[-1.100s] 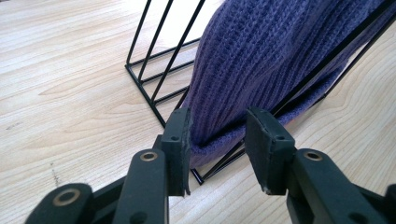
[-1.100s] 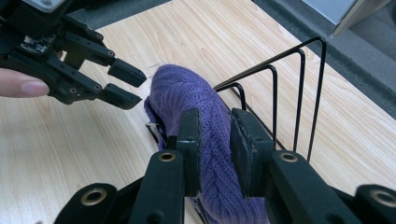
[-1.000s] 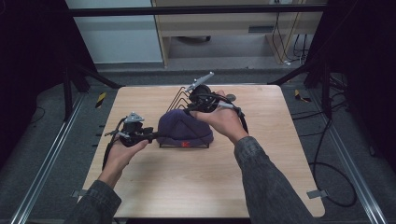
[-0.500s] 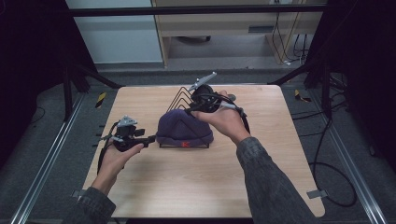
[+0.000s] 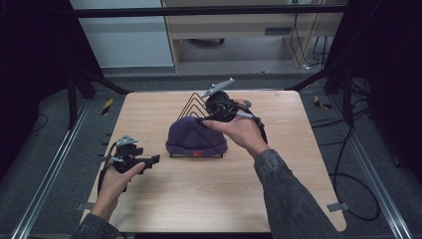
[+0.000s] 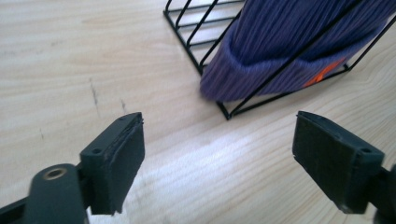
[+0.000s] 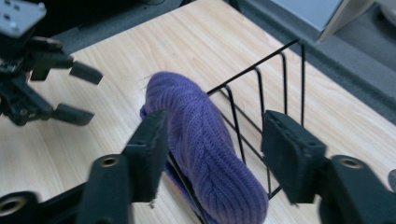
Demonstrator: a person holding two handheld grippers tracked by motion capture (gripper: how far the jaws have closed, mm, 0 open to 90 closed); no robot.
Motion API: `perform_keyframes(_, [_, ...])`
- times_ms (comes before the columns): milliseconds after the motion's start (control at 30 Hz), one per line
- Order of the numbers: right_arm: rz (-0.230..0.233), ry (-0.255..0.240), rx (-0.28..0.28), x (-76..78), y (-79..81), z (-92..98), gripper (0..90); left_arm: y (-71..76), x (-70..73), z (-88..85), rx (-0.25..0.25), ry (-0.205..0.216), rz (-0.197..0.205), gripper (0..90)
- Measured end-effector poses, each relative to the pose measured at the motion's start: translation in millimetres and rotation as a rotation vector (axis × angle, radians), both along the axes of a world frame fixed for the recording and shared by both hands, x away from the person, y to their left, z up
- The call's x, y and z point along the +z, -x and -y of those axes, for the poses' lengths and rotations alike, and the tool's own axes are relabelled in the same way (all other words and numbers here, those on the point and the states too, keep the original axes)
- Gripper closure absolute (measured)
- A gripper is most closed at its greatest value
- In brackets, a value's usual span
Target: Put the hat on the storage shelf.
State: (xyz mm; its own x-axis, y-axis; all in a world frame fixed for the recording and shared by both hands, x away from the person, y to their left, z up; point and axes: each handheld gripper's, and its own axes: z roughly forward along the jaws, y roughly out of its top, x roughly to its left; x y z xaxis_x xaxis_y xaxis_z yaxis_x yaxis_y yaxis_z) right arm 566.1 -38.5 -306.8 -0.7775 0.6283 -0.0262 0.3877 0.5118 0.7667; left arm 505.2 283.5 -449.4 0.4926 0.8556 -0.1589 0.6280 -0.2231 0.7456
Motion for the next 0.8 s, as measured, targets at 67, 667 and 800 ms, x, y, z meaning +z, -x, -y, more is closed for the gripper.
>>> perform_keyframes(67, [0.003, -0.006, -0.008, 2.5, 1.4, 1.3, 32.7, 3.3, -4.8, -1.5, 0.006, 0.002, -0.013, 12.2])
perform_keyframes(667, [0.068, -0.086, -0.095, 14.0, 24.4, 54.0, 10.7, 10.9, -36.3, -10.4, -0.01, -0.153, -0.107, 5.2])
perform_keyframes(800, [0.057, -0.089, -0.12, 3.0, 30.0, 76.4, 10.5, 10.4, -39.4, -8.4, -0.019, -0.166, -0.118, 5.1])
